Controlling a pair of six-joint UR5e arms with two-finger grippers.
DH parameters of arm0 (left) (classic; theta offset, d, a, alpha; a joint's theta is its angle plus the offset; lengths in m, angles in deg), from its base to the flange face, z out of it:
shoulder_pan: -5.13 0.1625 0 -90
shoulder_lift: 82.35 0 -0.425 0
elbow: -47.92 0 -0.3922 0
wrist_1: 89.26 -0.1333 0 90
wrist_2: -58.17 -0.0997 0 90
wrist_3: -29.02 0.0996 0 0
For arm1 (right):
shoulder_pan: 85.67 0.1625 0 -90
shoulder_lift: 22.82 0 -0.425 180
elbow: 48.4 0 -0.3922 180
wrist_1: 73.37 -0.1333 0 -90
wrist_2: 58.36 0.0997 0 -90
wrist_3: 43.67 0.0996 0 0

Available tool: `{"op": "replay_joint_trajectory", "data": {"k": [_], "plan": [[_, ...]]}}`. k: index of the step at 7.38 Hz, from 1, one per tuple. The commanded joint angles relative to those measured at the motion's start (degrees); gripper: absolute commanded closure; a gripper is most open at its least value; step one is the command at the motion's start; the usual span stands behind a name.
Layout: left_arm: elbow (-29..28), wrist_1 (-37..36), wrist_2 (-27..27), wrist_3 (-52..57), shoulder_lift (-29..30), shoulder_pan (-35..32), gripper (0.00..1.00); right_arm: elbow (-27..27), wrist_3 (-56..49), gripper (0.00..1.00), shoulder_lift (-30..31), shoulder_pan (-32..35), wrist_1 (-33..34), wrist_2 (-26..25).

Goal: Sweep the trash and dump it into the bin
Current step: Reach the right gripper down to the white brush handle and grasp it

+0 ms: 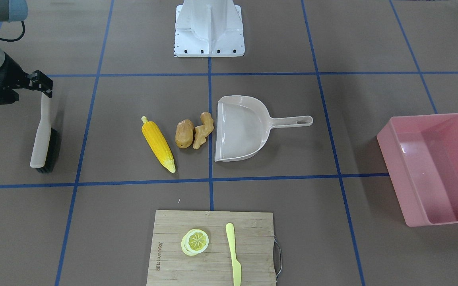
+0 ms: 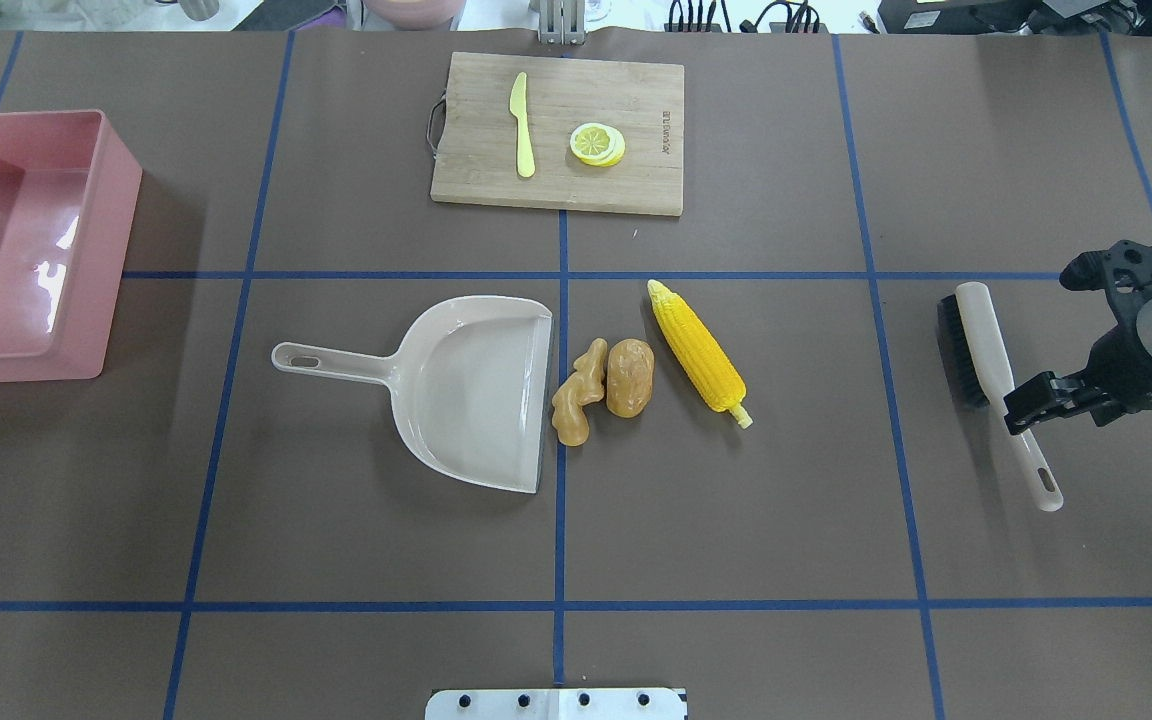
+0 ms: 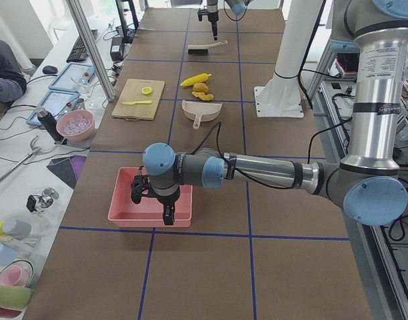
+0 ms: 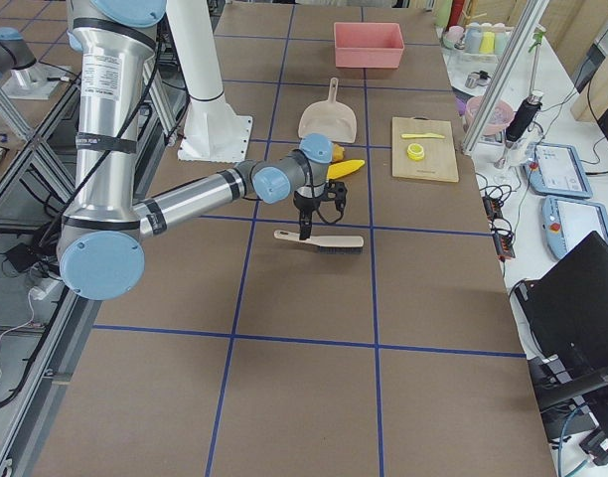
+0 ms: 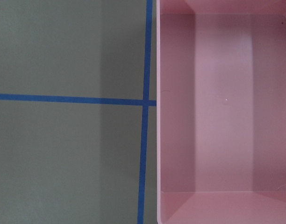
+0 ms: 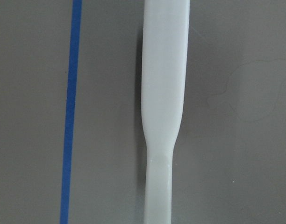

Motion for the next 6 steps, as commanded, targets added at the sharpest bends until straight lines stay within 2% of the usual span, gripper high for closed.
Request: {"op": "replay_joint_trajectory", "data": {"k": [1,6], "plan": [[-0.19,-1.05,-0.1,6.24,-0.34,0.19,0.01,-3.11,0.07,0.0,-0.76,-2.06,-1.64,0.45],[-1.33,-0.44,-0.46,6.44,-0.17,0.28,0.01,-4.61,0.25,0.0,-0.94,-3.83,-1.03,1.32]]}}
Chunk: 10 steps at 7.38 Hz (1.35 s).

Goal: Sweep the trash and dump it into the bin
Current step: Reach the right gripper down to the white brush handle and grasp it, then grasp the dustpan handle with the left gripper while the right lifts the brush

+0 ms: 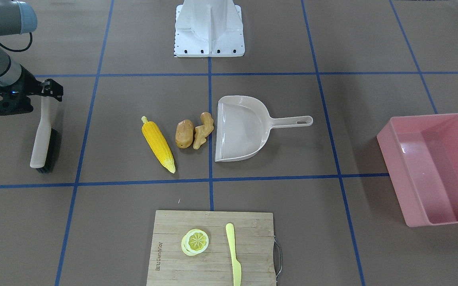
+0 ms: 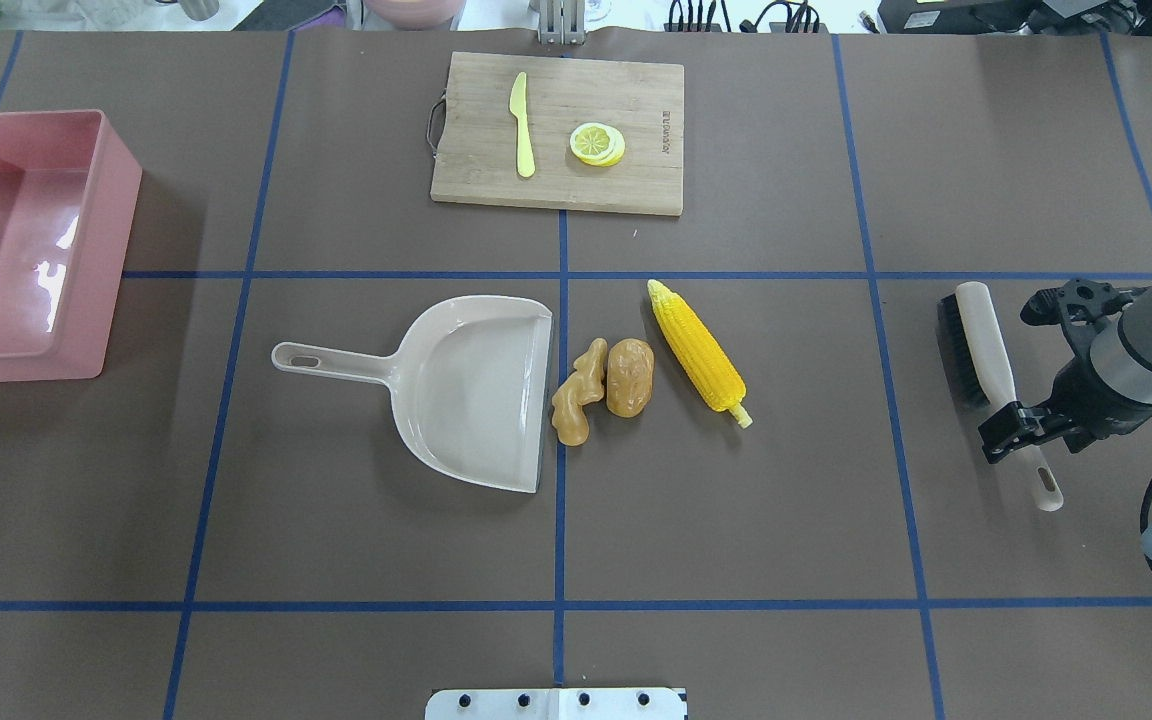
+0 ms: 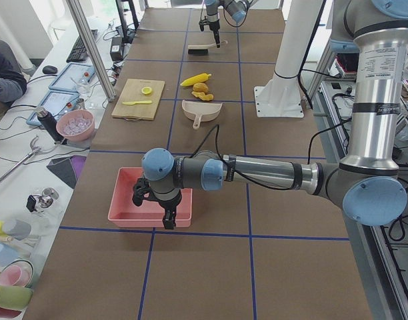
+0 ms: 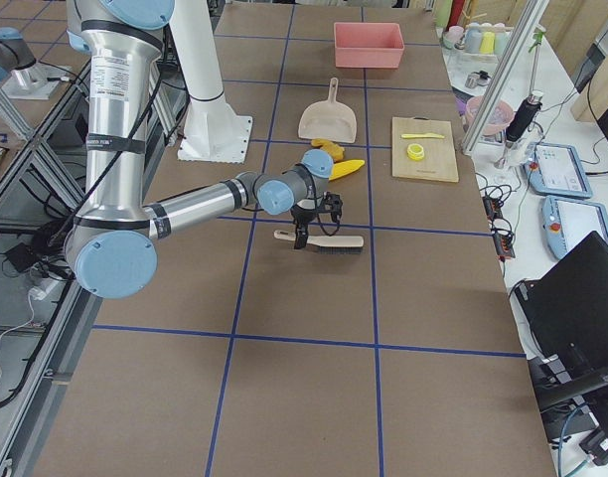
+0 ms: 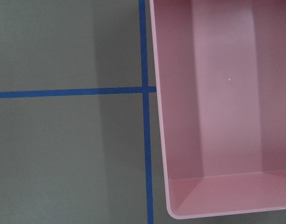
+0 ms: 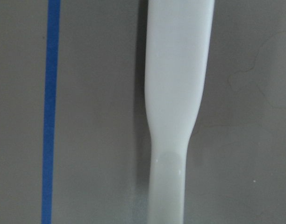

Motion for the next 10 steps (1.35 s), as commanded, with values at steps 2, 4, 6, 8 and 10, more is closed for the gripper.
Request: {"op": "replay_joint_trajectory", "data": {"k": [2,4,6,8,10], "plan": [[0.04,0.11,0.09,0.2,0.58,0.01,0.01,-0.95,0.04,0.09,-0.01,-0.88,0.36,0.48],[1.61,0.9,0.53,8.05,-0.04,0.01,0.01,-0.87,0.04,0.62,0.07,-0.88,1.15,0.57],[5.99,7.79,0.36,13.99,0.05,5.33,0.01,-0.95,-0.04,1.0,0.07,-0.88,1.76,0.13],[6.1,23.87,-0.26,13.83,0.22,15.16,0.01,-0.34,-0.04,1.0,-0.19,-0.71,1.95,0.48],[8.74,23.75,-0.35,13.74,3.98,22.21,0.01,0.45,1.78,1.0,-2.9,2.61,2.38,5.97]]}}
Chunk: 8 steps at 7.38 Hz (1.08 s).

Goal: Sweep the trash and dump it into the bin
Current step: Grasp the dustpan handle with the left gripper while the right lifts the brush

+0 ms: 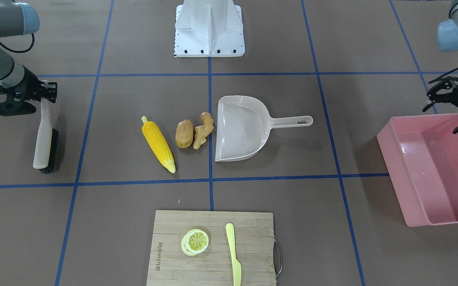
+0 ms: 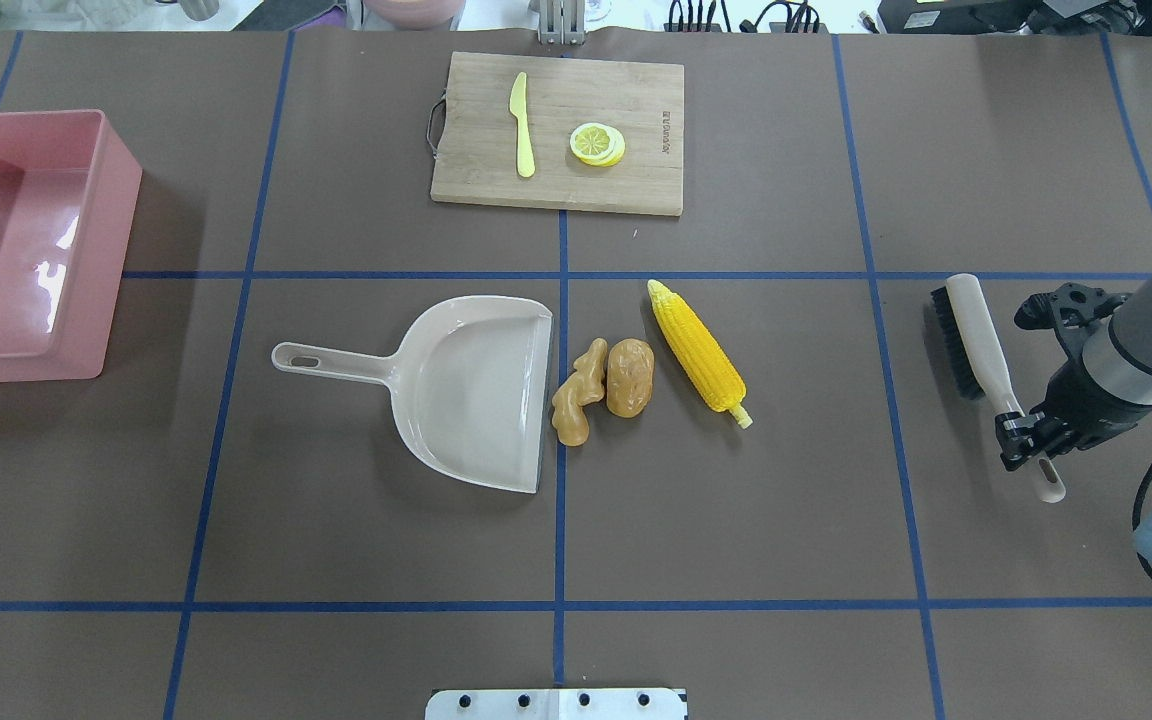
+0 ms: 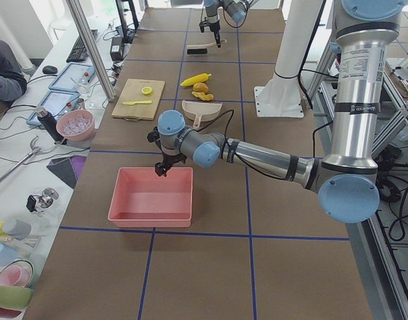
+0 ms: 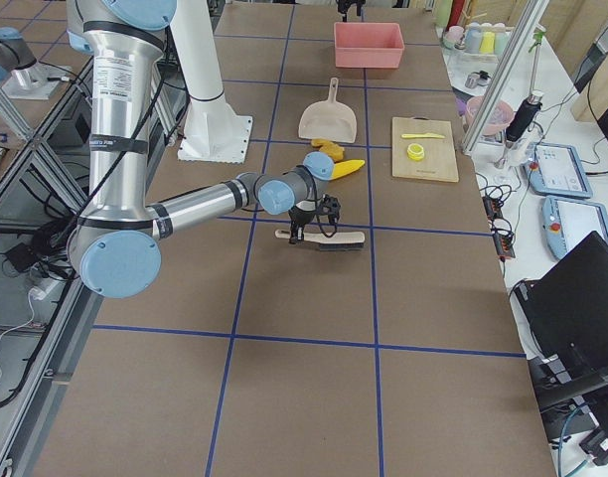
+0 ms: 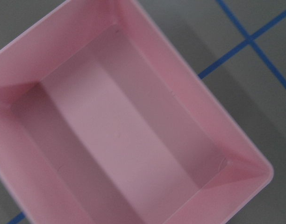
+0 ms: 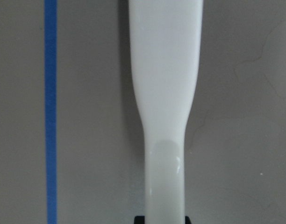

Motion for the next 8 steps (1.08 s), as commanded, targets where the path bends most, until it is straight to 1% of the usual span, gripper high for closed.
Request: {"op": "replay_joint_trajectory", "data": {"k": [1,2,3,4,5,6,7,8], "plan": [[1.99,1.26,-0.55,-0.01,4.02,6.84,0.01,1.21,4.45,1.0,-5.64,3.1,3.5,4.15],[3.83,1.17,-3.6,-0.01,4.64,11.04,0.01,1.3,6.14,1.0,-10.91,2.94,9.01,3.81],[3.5,1.17,-6.06,-0.01,6.47,14.99,0.01,1.22,6.15,1.0,-15.48,2.94,14.12,2.93],[3.15,-1.09,-6.44,-0.01,9.45,17.21,0.01,1.04,6.15,1.0,-17.36,2.94,15.21,2.14],[3.32,-3.29,-7.22,0.08,12.44,17.49,0.01,1.04,6.33,1.0,-17.46,2.85,15.22,2.05],[4.1,-3.14,-9.06,0.17,12.99,17.76,0.01,1.21,7.2,1.0,-17.46,2.5,15.22,1.96],[4.37,-2.61,-10.21,0.26,13.78,22.02,0.01,1.3,8.43,1.0,-17.55,2.15,15.13,1.09],[4.37,2.35,-13.87,0.34,13.26,25.89,0.01,1.13,8.53,1.0,-18.68,1.54,15.22,0.9]]}}
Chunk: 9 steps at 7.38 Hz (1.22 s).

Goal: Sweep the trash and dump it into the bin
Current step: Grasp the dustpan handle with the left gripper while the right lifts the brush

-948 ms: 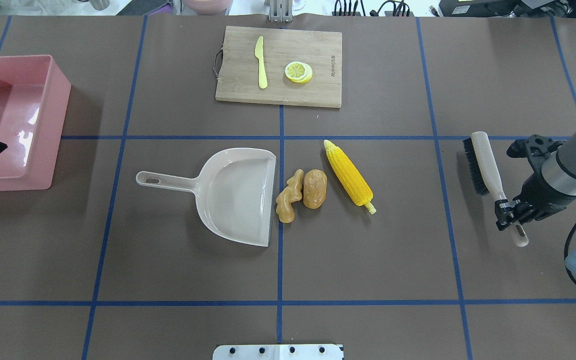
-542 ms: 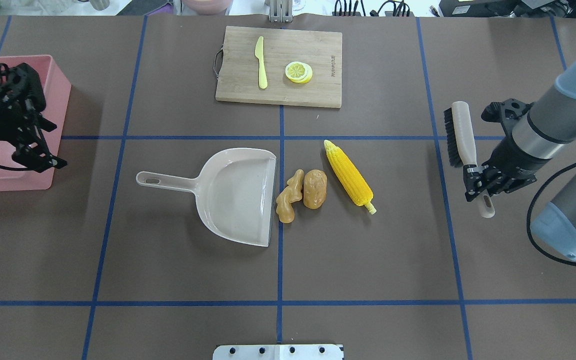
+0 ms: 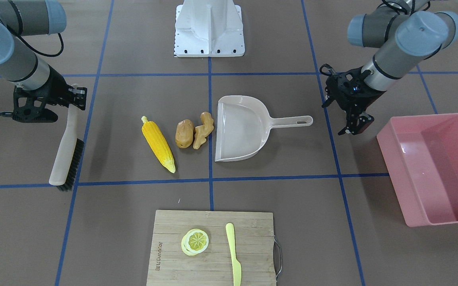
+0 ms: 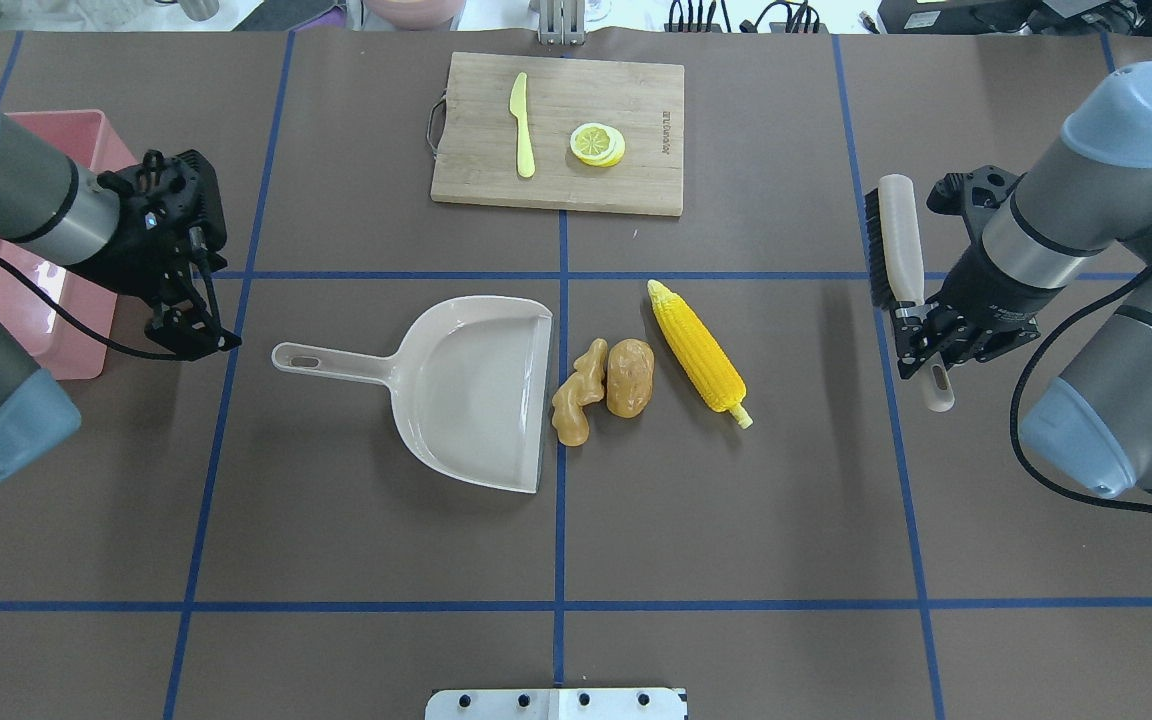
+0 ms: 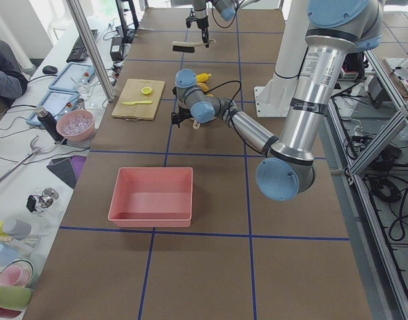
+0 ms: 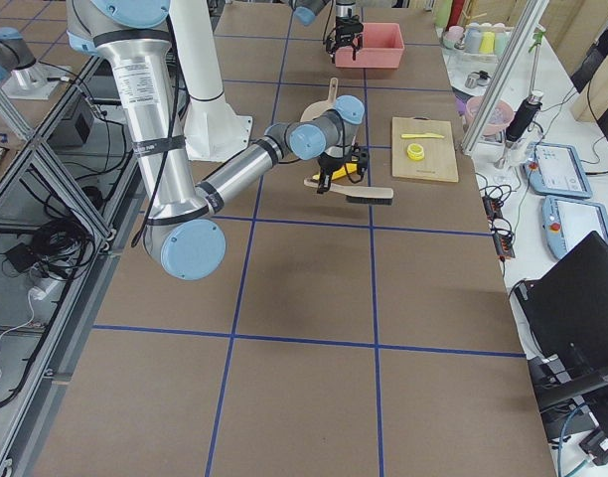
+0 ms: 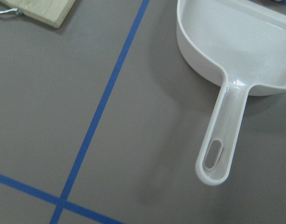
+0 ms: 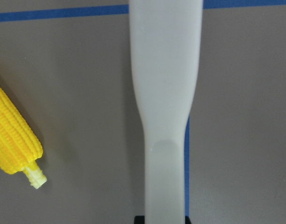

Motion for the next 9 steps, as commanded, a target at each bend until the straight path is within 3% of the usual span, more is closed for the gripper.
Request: {"op": "replay_joint_trajectory", "data": {"k": [1,5,7,9], "plan": [[0.02,7.01,-5.73,0.03,-0.15,6.56,0.01,-0.34,2.27,1.0,-1.95,-1.87,0.09,-0.64],[-1.2,6.34,-8.21,1.69,0.54,8.78,0.01,-0.43,4.04,1.0,-4.41,-7.49,-0.53,-2.67],[-2.0,6.95,-10.56,1.78,1.16,8.96,0.01,-0.34,9.48,1.0,-6.52,-14.6,-0.53,-7.38],[-3.49,7.31,-12.43,1.7,2.03,9.83,0.01,-0.26,9.5,1.0,-6.7,-15.76,-0.61,-7.59]]}}
